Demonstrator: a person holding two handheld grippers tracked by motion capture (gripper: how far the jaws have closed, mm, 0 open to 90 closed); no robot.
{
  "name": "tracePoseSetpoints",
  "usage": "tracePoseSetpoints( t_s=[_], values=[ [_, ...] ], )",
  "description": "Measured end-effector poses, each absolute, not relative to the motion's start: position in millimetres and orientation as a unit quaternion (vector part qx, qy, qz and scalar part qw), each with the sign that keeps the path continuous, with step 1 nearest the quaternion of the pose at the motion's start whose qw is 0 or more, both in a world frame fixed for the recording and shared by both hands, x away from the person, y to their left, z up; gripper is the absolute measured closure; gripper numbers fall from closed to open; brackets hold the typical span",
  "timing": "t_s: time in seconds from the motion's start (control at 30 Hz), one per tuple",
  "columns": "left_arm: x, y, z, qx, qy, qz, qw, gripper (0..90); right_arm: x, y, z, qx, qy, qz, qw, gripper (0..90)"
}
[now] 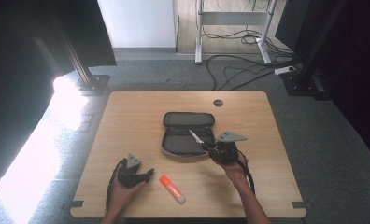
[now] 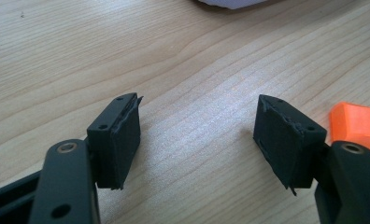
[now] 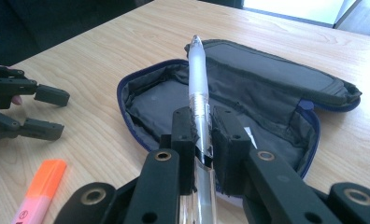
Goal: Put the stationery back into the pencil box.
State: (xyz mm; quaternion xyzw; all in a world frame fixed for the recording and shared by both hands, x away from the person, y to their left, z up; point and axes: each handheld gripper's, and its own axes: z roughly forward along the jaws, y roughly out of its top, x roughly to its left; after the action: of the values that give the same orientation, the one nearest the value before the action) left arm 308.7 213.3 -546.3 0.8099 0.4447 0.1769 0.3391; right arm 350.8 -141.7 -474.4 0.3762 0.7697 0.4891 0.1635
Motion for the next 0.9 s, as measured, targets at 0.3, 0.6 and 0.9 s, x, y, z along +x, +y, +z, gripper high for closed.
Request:
tracePoseSetpoints(
  t_s=[0.3,0.6,0.9],
  values=[
    [309,213,-546,0.81,0.445,0.177,0.339,32.1,360,-139,-476,0.375,0.777,0.48,0.16,79.1],
    [309,213,-546,0.81,0.445,0.178,0.339,32.1,371,-132,-477,0.372,0.782,0.472,0.161,79.0],
    [309,213,-546,0.81,0.445,0.178,0.339,32.1,382,-128,-478,0.37,0.788,0.464,0.163,79.0]
  ],
)
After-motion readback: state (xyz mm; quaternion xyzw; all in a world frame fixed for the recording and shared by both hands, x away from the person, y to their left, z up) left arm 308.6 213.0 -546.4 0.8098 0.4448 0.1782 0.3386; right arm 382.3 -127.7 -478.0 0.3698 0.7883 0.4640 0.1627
